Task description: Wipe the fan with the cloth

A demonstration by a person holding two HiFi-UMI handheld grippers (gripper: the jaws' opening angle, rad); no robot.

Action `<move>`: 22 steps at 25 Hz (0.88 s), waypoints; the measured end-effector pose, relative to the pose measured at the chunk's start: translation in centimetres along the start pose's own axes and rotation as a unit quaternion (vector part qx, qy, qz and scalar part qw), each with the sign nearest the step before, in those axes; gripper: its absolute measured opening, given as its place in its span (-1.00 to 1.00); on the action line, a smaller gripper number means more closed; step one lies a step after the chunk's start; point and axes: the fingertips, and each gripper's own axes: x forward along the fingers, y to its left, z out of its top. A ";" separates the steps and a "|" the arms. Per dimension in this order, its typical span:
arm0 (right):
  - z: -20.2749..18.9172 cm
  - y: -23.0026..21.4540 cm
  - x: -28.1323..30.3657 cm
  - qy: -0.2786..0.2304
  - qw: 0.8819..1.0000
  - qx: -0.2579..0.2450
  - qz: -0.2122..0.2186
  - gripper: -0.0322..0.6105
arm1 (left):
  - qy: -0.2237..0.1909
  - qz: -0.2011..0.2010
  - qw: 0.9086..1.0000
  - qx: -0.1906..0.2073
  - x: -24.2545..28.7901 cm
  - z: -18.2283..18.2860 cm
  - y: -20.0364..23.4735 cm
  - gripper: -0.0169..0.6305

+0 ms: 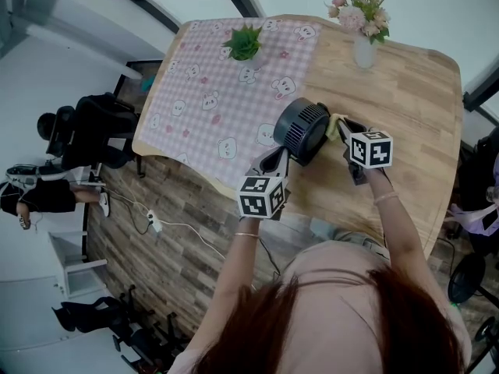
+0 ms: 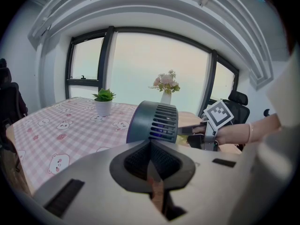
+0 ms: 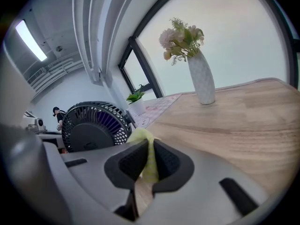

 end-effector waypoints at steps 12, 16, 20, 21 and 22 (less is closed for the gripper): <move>1.6 -0.7 -3.5 -0.043 0.999 -0.024 -0.019 -0.80 | -0.002 0.005 1.000 0.001 -0.1 0.0 -0.1 -0.91; 1.6 0.1 -4.6 -0.048 0.998 -0.045 -0.014 -0.80 | -0.004 0.008 1.000 0.004 -0.1 0.0 -0.1 -0.91; 1.3 0.6 -5.4 -0.043 0.997 -0.059 -0.012 -0.80 | -0.006 0.011 1.000 0.004 -0.3 0.1 -0.3 -0.91; 1.3 0.8 -5.6 -0.044 0.997 -0.060 -0.012 -0.80 | -0.007 0.009 1.000 0.005 -0.3 0.1 -0.4 -0.91; 1.4 0.9 -5.9 -0.045 0.997 -0.061 -0.011 -0.80 | -0.009 0.007 1.000 0.006 -0.4 0.2 -0.6 -0.91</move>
